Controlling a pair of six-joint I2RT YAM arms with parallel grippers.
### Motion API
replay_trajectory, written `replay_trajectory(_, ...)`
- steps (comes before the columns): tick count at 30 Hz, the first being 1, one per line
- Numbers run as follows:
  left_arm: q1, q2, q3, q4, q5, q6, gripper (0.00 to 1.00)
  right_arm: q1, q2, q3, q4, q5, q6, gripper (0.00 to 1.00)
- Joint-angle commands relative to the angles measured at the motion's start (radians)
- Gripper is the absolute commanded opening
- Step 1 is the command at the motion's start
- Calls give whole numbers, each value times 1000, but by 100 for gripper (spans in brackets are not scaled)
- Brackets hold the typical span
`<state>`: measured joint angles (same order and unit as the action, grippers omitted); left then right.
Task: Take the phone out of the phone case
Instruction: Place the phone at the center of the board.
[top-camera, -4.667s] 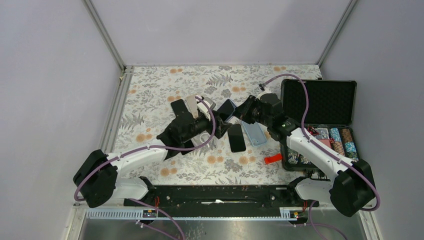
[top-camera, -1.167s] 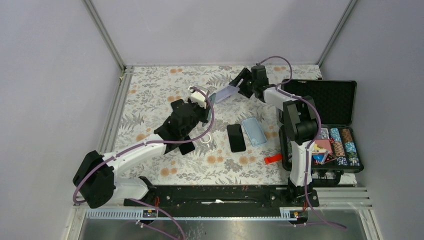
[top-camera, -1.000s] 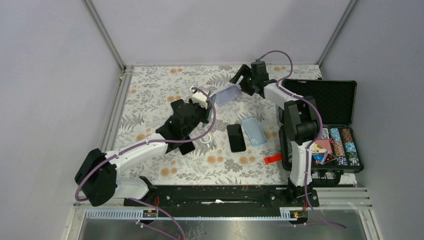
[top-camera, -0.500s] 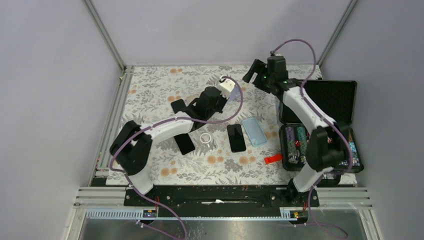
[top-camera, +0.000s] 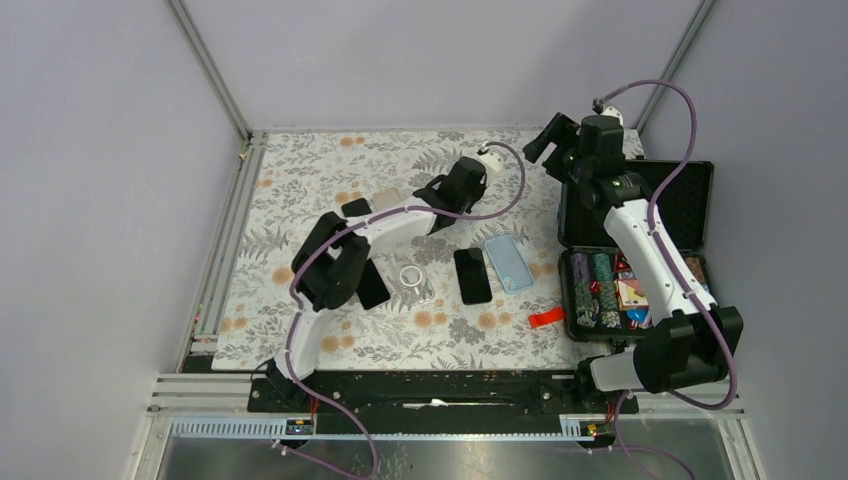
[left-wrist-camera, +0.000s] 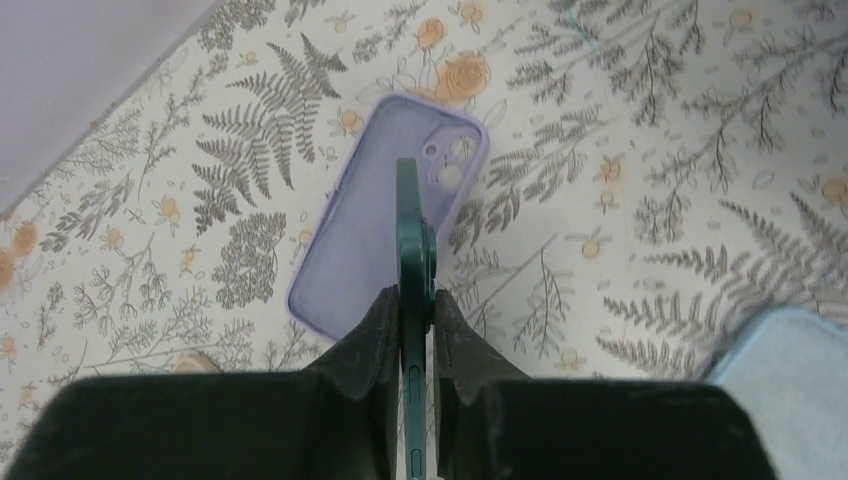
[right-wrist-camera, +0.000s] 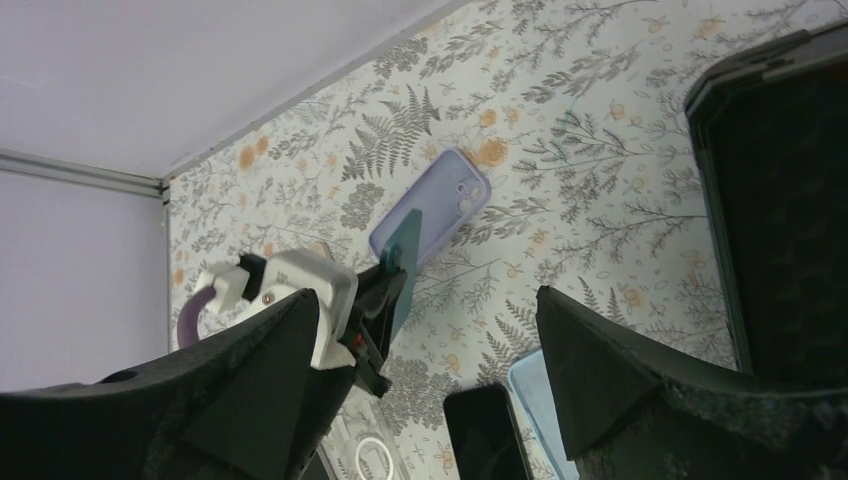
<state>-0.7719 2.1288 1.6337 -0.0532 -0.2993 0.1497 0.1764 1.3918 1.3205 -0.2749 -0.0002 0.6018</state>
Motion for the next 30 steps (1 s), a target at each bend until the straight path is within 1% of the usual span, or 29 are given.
replay_trajectory(1,-18,90,177,-86,-113,-24,0,-19,-76,-6,-41,67,-18,86)
replay_trajectory(3,-22,128,219,-118,-148,-27,0,-51,-113,-12,-44,85,-20,87)
replay_trajectory(6,-24,172,250,-161,-152,-24,0,-97,-151,-1,-65,85,-28,86)
replay_trajectory(8,-27,191,265,-183,-137,-19,7,-108,-166,-1,-69,84,-28,86)
replay_trajectory(11,-37,198,281,-219,-93,-11,21,-110,-181,-10,-69,88,-28,86)
replay_trajectory(14,-46,202,290,-255,-85,-15,27,-117,-189,-18,-69,85,-22,86)
replay_trajectory(16,-47,214,301,-278,-77,-20,28,-123,-195,-25,-68,83,-17,86)
replay_trajectory(20,-50,258,370,-348,-92,-22,28,-130,-209,-36,-64,80,-8,86)
replay_trajectory(21,-50,258,369,-351,-93,-24,29,-131,-213,-38,-63,79,-9,86)
replay_trajectory(23,-50,253,366,-349,-78,-28,34,-133,-218,-40,-63,76,-9,86)
replay_trajectory(26,-50,234,358,-345,-42,-45,39,-135,-222,-46,-64,70,-7,86)
replay_trajectory(28,-50,196,332,-323,4,-59,43,-136,-225,-49,-65,67,-13,86)
replay_trajectory(30,-50,126,273,-276,38,-79,47,-141,-232,-57,-65,67,-16,86)
